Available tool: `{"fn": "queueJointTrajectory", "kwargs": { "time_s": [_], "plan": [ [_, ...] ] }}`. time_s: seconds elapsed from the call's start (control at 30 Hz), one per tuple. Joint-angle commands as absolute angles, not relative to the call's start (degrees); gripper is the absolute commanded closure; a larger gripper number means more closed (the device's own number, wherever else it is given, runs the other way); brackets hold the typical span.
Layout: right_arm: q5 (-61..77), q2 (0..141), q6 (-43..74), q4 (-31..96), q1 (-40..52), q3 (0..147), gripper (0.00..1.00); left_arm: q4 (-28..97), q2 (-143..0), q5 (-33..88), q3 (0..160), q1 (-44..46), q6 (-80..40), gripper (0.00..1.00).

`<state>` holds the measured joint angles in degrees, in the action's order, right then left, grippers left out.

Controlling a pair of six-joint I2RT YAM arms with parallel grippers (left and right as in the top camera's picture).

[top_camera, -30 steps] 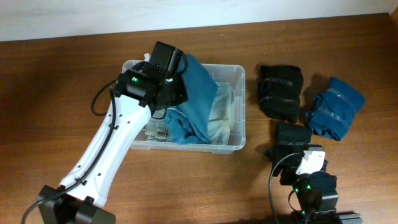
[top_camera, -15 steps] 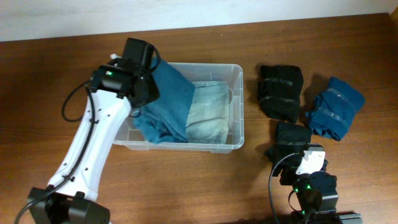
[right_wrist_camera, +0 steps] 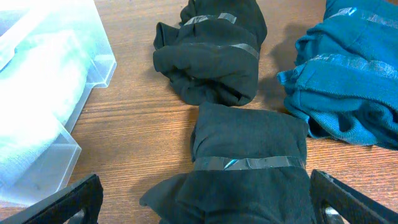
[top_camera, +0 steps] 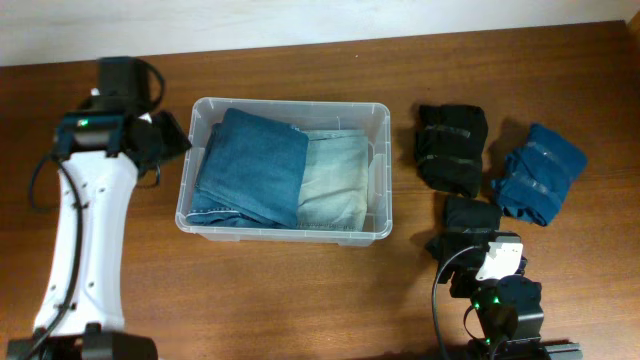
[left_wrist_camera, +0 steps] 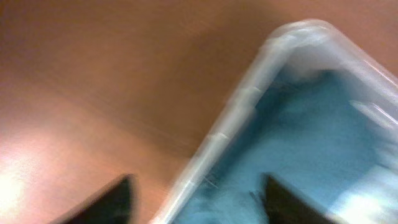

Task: Pack container
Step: 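Press the dark-blue denim flat inside the bin with left gripper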

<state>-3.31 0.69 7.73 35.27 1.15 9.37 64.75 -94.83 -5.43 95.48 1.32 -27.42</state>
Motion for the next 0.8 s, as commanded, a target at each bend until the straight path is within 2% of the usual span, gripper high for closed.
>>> {"fn": "queueJointTrajectory", "kwargs": {
  "time_s": [0.0,0.1,0.13,0.3,0.57,0.67,0.77],
  "plan": [
    [-3.20,0.36,7.97,35.16,0.69,8.93,0.02,60.84,-92.51,14.46,96.47,3.05,-14.17,0.59],
    [-3.20,0.36,7.97,35.16,0.69,8.93,0.02,60.88,-93.82,9.17,96.47,5.96,-11.77,0.71],
    [-3.20,0.36,7.97,35.16,0.69,8.93,0.02,61.08,-94.89,4.99,96.47,7.35,-11.40,0.72],
    [-3.20,0.36,7.97,35.16,0.69,8.93,0.02,60.90,-102.30,-3.66,96.40,12.73,-9.63,0.72],
    [-3.20,0.36,7.97,35.16,0.69,8.93,0.02,60.23,-120.01,-4.58,96.40,14.31,-9.52,0.72],
    [-3.20,0.36,7.97,35.16,0.69,8.93,0.02,60.18,-125.47,-4.56,96.40,14.31,-10.13,0.66],
    [-3.20,0.36,7.97,35.16,0.69,8.93,0.02,60.69,-127.61,-4.47,96.40,14.31,-11.11,0.65]
  ]
}}
